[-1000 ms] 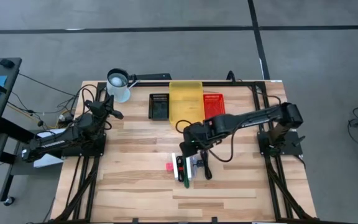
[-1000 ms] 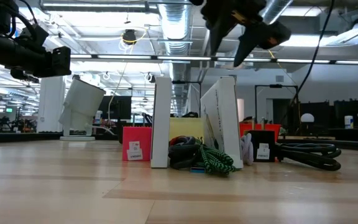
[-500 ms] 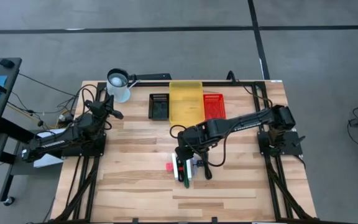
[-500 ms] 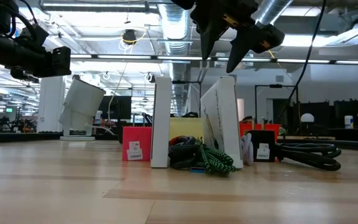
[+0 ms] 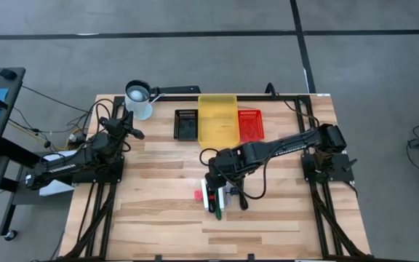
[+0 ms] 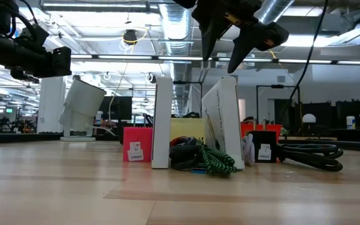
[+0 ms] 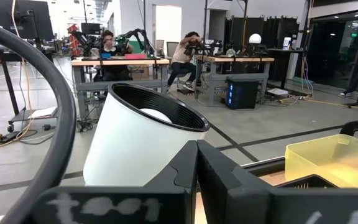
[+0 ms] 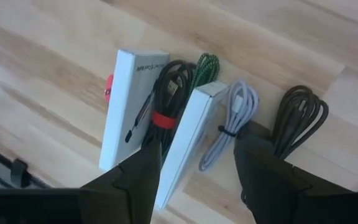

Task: Pick and place items into bin
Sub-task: Put the white card reader box into the red bin

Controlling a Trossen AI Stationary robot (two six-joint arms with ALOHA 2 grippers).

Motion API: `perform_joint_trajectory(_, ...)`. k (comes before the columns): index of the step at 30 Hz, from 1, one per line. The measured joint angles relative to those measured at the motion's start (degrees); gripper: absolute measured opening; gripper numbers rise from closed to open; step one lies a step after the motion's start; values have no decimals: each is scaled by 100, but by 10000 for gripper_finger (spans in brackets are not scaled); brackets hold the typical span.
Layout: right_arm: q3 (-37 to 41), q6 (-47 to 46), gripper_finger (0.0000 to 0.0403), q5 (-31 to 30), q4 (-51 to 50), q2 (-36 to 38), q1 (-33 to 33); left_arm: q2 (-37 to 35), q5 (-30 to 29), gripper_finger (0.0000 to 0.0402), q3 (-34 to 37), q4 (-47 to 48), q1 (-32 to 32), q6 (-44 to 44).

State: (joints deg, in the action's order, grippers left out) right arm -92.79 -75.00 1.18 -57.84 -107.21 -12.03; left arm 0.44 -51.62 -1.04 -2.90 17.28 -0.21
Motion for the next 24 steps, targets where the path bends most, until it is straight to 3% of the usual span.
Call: perform_joint_trajectory(24, 2, -58, 201, -516, 151, 3, -257, 0, 2, 0, 0, -2, 1, 0)
